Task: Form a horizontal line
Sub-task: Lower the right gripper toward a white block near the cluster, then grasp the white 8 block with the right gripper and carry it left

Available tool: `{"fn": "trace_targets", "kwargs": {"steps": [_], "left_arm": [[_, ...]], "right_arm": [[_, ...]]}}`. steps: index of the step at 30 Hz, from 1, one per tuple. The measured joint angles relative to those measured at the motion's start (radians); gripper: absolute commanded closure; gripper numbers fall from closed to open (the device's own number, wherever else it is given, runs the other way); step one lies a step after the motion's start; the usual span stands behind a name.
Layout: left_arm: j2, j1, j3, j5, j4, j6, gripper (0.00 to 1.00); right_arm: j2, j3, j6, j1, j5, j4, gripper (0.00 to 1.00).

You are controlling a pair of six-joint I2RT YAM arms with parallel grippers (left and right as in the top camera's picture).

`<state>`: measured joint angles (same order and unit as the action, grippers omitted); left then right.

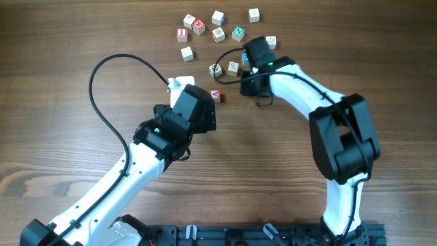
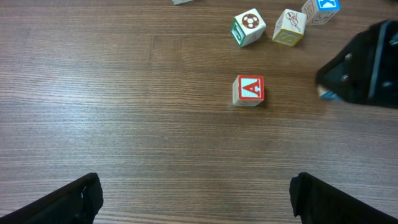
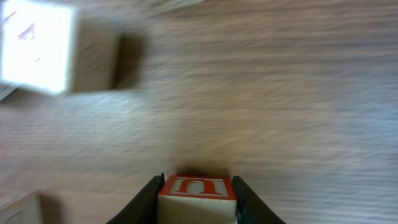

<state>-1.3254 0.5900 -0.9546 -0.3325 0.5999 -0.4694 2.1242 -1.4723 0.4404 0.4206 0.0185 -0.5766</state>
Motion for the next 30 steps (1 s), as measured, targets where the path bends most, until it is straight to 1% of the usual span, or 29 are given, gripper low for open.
{"fn": "trace_targets", "kwargs": {"steps": [5, 19, 30], "left_arm": [[0.0, 0.0, 0.0, 0.0, 0.0, 0.0, 0.0], [0.0, 0.0, 0.0, 0.0, 0.0, 0.0, 0.0], [0.0, 0.0, 0.0, 0.0, 0.0, 0.0, 0.0]], "right_arm": [[0.0, 0.0, 0.0, 0.037, 0.028, 0.013, 0.76], [0.0, 0.001, 0.0, 0.035, 0.047, 0.047, 0.76], [-0.008, 0.042, 0.0, 0.035, 0.054, 0.095, 0.76]]}}
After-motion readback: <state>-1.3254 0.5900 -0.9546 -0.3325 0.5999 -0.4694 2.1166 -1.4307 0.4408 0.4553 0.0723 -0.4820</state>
